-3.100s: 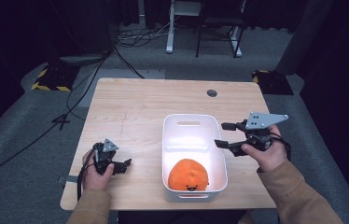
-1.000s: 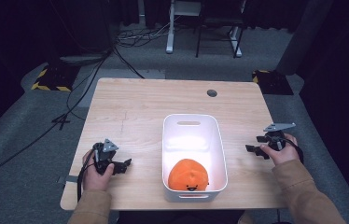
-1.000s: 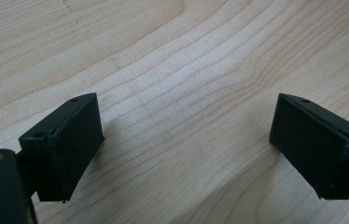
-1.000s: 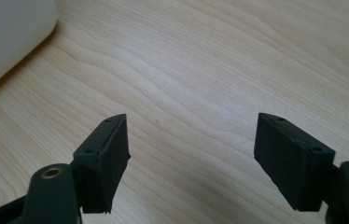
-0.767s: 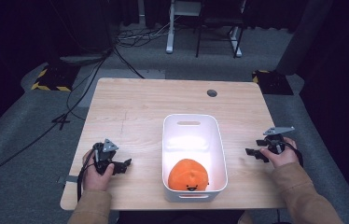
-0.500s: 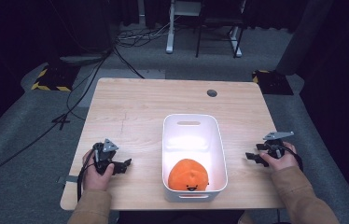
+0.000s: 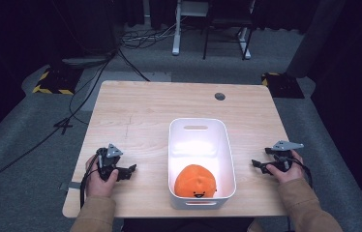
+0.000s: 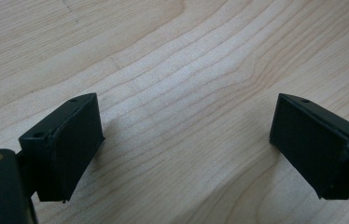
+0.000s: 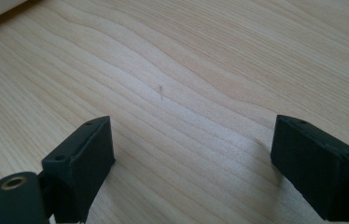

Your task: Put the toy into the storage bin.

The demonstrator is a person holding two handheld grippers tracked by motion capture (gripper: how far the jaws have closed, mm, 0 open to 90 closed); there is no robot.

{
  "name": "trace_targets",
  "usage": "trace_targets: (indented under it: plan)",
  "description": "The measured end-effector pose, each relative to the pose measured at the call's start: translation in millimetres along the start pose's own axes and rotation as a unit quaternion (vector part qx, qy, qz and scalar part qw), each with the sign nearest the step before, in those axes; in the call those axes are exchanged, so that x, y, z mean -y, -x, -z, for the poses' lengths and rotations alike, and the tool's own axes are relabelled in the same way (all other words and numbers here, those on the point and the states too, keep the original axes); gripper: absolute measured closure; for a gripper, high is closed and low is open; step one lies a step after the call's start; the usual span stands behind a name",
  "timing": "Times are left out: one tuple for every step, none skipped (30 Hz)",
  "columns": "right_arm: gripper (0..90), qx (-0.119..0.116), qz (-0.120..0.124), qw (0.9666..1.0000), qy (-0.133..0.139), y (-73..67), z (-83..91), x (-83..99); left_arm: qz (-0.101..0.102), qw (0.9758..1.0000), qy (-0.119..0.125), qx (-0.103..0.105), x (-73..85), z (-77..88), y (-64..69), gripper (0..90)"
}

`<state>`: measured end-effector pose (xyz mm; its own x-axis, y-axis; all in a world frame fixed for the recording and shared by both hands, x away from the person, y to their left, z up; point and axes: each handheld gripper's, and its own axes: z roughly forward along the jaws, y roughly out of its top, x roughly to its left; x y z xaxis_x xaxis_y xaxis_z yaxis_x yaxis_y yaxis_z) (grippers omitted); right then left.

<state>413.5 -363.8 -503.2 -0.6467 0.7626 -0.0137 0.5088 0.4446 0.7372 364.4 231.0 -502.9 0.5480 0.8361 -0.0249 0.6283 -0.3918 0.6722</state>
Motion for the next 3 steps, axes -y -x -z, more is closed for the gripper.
trace_targets:
  plan:
    - [13.4, 0.000, 0.000, 1.0000, 0.000, 0.0, 0.0, 0.0, 0.001, 1.0000, 0.000, 0.001, 0.0, 0.0, 0.1, 9.9]
    - [13.4, 0.000, 0.000, 1.0000, 0.000, 0.0, 0.0, 0.0, 0.000, 1.0000, 0.000, 0.000, 0.0, 0.0, 0.0, 9.9]
    - [13.4, 0.000, 0.000, 1.0000, 0.000, 0.0, 0.0, 0.0, 0.000, 1.0000, 0.000, 0.000, 0.0, 0.0, 0.0, 9.9]
